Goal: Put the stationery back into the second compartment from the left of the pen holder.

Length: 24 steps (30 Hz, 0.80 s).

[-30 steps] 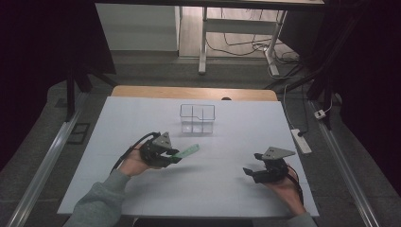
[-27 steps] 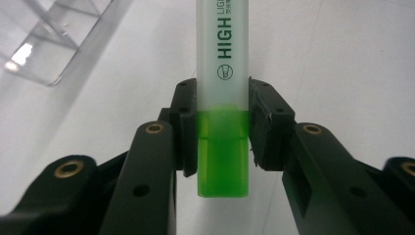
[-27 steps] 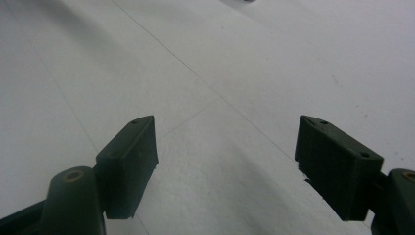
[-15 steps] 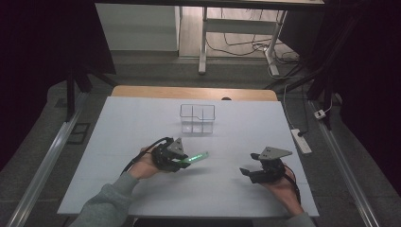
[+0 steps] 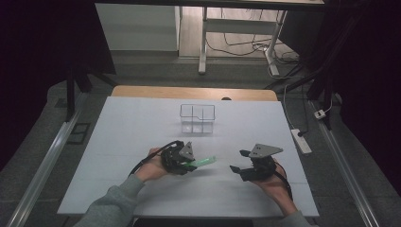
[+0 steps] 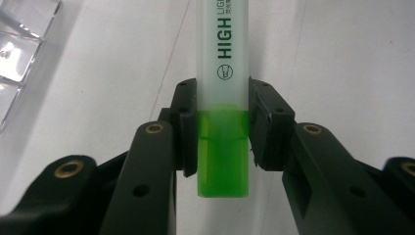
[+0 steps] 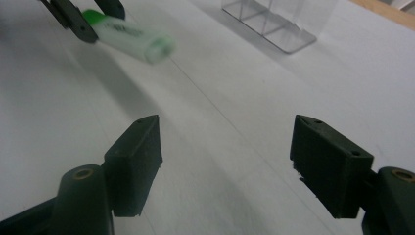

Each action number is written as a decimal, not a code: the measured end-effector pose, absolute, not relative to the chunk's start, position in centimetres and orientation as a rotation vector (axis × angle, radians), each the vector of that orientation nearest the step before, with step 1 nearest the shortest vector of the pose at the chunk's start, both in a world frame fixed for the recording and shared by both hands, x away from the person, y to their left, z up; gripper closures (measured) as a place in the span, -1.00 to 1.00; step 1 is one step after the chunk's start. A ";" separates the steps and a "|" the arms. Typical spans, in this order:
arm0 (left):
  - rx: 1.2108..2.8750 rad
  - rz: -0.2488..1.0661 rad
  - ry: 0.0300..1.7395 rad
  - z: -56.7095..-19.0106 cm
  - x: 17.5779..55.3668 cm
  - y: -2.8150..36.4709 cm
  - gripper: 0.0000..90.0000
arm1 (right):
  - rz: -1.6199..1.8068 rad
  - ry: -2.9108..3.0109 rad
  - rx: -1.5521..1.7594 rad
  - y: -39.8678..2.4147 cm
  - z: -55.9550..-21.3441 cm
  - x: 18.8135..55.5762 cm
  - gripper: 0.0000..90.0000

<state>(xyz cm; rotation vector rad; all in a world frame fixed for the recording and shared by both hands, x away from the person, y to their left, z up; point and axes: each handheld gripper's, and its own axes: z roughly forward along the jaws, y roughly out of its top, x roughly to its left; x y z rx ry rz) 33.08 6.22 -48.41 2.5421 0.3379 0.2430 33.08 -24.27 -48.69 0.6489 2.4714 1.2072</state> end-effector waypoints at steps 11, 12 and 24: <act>2.566 0.220 0.324 -48.9 33.6 5.0 0.48 | 1.164 2.562 0.535 -21.0 -47.7 33.6 -0.30; 2.566 0.217 0.324 -48.9 33.6 4.9 0.48 | 1.160 2.569 0.521 -20.6 -47.6 33.7 -0.30; 2.594 0.249 0.288 -48.9 33.2 4.3 0.48 | 0.967 2.724 0.315 -16.2 -47.3 34.1 -0.19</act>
